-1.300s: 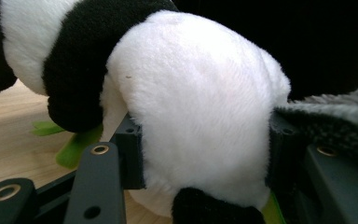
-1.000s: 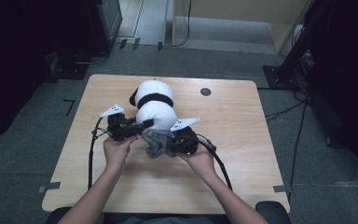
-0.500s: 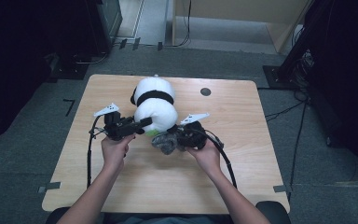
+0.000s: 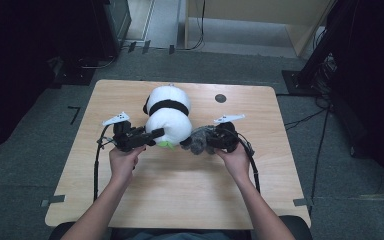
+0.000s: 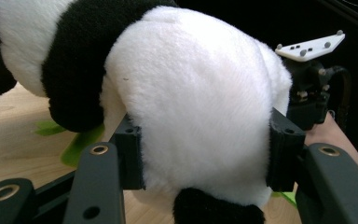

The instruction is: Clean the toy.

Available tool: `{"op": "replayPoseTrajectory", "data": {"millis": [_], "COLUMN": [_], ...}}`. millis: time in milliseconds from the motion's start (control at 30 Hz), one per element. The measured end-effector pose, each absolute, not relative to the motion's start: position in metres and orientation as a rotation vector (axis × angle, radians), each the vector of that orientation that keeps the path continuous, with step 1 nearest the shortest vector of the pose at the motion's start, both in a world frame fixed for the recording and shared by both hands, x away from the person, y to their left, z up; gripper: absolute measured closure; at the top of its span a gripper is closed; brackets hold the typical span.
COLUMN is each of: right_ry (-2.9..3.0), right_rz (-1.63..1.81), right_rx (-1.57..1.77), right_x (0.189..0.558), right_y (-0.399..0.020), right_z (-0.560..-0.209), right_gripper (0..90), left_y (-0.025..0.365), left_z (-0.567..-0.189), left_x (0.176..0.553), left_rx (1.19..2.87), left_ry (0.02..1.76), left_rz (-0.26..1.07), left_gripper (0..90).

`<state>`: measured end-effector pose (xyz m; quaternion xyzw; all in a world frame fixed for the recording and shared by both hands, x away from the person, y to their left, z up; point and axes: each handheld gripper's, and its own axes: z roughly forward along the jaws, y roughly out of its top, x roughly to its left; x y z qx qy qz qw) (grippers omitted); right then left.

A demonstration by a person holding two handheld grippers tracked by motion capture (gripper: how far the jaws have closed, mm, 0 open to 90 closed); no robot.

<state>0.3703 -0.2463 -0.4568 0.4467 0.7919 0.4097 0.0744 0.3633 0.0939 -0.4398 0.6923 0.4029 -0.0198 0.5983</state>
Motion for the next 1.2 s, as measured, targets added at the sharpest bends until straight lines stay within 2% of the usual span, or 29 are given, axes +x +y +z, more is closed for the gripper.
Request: {"op": "replayPoseTrajectory", "data": {"millis": [400, 800, 1200], "right_ry": [2.212, 2.332, 2.454], "right_rz": [1.439, 1.515, 1.462], "right_rx": [1.397, 1.204, 1.132], "right_x": [0.365, 0.341, 0.33], "right_y": [-0.272, -0.226, -0.187], "right_z": [-0.422, -0.388, -0.401], "right_gripper": [78.2, 77.8, 77.9], "left_y": [0.091, 0.081, 0.078], "left_z": [-0.448, -0.448, -0.446], "left_x": [0.366, 0.363, 0.361], "left_rx": [1.663, 1.681, 1.66], "left_ry": [0.957, 0.943, 0.964], "left_rz": [-0.022, -0.002, 0.003], "left_gripper": [44.8, 44.6, 44.9]}}
